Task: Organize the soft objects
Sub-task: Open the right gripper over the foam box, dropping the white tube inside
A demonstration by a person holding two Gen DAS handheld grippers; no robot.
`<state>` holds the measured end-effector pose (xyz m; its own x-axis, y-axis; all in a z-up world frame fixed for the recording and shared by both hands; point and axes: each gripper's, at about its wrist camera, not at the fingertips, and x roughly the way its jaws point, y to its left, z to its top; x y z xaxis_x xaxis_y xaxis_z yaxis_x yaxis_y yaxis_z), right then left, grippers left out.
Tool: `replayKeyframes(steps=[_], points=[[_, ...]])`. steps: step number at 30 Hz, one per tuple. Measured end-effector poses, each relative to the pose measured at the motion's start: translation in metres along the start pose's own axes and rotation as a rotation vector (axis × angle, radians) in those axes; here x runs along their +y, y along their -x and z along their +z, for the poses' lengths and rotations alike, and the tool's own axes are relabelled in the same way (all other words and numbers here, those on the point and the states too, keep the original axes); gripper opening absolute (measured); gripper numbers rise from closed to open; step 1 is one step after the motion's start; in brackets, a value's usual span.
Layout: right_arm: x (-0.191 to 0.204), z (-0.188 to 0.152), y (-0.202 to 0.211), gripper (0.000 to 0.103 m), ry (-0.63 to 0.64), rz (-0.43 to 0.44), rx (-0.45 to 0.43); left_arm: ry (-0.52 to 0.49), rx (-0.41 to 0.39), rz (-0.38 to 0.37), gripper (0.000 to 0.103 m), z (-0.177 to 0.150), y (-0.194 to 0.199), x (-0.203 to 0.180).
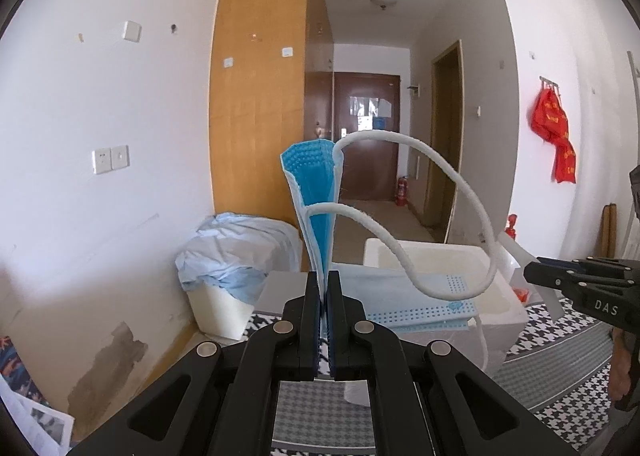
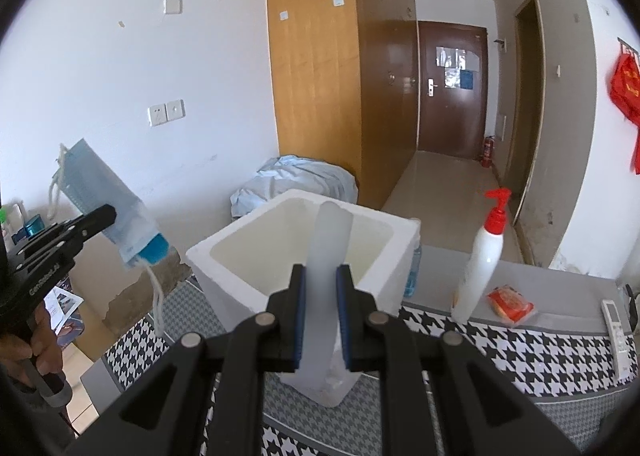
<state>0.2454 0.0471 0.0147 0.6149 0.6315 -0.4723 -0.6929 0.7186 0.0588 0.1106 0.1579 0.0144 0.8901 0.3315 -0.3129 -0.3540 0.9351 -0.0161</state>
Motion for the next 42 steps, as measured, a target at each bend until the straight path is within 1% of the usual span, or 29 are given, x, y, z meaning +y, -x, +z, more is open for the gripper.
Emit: replayKeyframes(steps=[9, 18, 28, 29, 30, 31, 33, 35, 37, 39, 42], points=[[0.001, 0.009, -0.024, 0.018, -0.002, 0.01, 0.032, 0.025, 0.008, 0.037, 0.002, -0.006, 0.002, 0.017], [0.004, 0.014, -0.041, 0.018, -0.006, 0.02, 0.057, 0.041, 0.025, 0.054, 0.002, -0.009, -0.001, 0.026], [0.005, 0.021, -0.061, 0.018, -0.003, 0.014, 0.078, 0.055, 0.014, 0.063, 0.002, -0.009, 0.003, 0.031], [0.005, 0.02, -0.064, 0.021, -0.003, 0.013, 0.083, 0.056, 0.014, 0.065, 0.002, -0.01, 0.004, 0.031], [0.004, 0.02, -0.066, 0.028, -0.008, 0.014, 0.089, 0.057, 0.013, 0.066, 0.002, -0.01, 0.003, 0.031], [0.004, 0.02, -0.067, 0.031, -0.013, 0.014, 0.095, 0.058, 0.012, 0.066, 0.002, -0.009, 0.004, 0.032], [0.002, 0.02, -0.066, 0.049, -0.021, 0.021, 0.089, 0.058, 0.011, 0.066, 0.002, -0.009, 0.003, 0.033], [0.002, 0.02, -0.063, 0.06, -0.024, 0.031, 0.077, 0.056, 0.012, 0.065, 0.002, -0.009, 0.003, 0.032], [0.005, 0.02, -0.06, 0.067, -0.016, 0.027, 0.068, 0.055, 0.011, 0.065, 0.002, -0.008, 0.002, 0.032], [0.006, 0.019, -0.057, 0.078, -0.013, 0.012, 0.062, 0.051, 0.01, 0.065, 0.002, -0.006, 0.002, 0.032], [0.008, 0.018, -0.05, 0.086, -0.008, 0.002, 0.047, 0.049, 0.008, 0.063, 0.002, -0.003, 0.003, 0.03]])
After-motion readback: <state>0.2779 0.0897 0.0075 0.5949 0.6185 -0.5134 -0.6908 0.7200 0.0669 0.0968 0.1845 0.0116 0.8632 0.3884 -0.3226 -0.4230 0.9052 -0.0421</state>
